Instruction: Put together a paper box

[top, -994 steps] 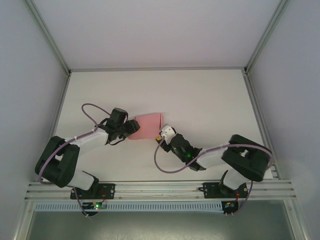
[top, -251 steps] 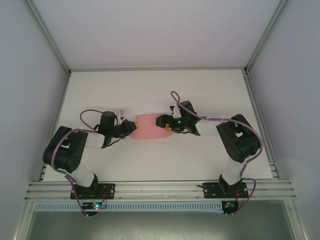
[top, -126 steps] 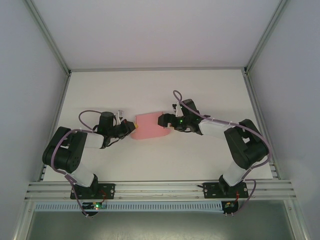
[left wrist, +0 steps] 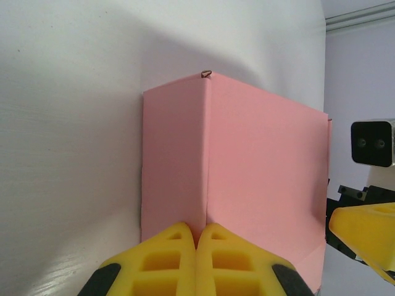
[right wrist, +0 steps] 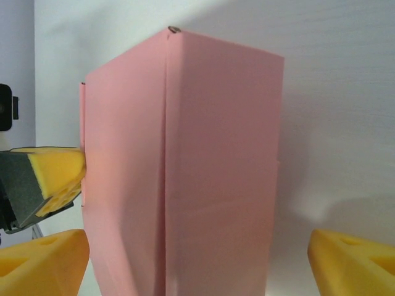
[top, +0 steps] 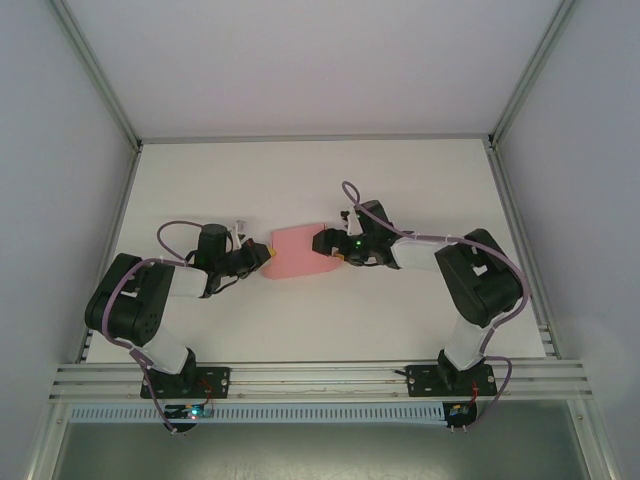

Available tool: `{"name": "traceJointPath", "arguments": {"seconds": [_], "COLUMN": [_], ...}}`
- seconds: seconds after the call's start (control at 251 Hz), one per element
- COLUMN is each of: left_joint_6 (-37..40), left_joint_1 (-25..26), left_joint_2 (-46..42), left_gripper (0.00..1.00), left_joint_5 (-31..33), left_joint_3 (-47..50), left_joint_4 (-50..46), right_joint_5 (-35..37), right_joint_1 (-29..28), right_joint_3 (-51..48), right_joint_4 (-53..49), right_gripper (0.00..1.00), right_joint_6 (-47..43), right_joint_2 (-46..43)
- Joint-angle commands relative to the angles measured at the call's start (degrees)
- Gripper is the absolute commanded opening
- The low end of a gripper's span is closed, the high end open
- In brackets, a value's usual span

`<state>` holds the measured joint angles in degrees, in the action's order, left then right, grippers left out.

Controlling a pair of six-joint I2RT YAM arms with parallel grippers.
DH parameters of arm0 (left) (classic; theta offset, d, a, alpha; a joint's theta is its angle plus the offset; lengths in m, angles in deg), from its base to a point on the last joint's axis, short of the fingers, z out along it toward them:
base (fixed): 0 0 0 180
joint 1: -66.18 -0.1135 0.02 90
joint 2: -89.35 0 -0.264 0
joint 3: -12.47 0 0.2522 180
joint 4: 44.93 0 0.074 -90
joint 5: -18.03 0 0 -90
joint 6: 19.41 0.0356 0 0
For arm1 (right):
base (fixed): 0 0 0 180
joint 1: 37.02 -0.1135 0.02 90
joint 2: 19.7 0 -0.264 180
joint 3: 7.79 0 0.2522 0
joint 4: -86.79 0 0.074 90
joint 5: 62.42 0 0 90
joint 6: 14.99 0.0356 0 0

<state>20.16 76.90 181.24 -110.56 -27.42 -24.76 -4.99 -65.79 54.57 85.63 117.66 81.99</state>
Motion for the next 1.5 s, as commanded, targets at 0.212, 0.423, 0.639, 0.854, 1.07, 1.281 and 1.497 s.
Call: {"name": "traceJointPath", "arguments": {"seconds": [0.212, 0.423, 0.639, 0.854, 1.07, 1.281, 1.497], "left_joint_6": [0.7, 2.4, 21.3, 63.7, 79.4, 88.0, 93.5], "left_joint_1": [-0.8, -0.6, 0.3, 15.0, 26.3, 31.2, 33.3], "left_joint_2": [0.8, -3.3, -15.1, -28.3, -21.0, -12.1, -6.5], "left_gripper": [0.0, 0.01, 0.9, 1.0, 1.0, 1.0, 0.96], "left_joint_5": [0.8, 0.7, 2.3, 12.7, 24.4, 30.8, 39.2], "left_joint_3": [1.2, -1.3, -12.8, -19.5, -28.3, -33.6, -33.7], "left_joint_4": [-3.3, -1.9, -19.6, -38.2, -45.9, -44.0, -36.2], "right_joint_5": [-5.9, -6.0, -4.9, -3.7, -7.3, -10.3, -14.1], "right_joint_1": [-1.4, -0.3, 1.2, 6.2, 11.0, 15.9, 16.8], "right_joint_3": [1.4, -1.4, -4.8, -6.9, -3.6, -0.3, -0.6], "right_joint_4": [11.8, 14.2, 11.8, 5.1, -6.8, -20.8, -20.6], "right_gripper": [0.77, 0.45, 0.38, 0.39, 0.43, 0.4, 0.36], "right_joint_6": [5.1, 6.4, 5.5, 9.0, 16.4, 21.9, 28.8], "right_joint_2": [2.3, -2.1, -9.8, -18.7, -25.3, -28.7, -29.4]}}
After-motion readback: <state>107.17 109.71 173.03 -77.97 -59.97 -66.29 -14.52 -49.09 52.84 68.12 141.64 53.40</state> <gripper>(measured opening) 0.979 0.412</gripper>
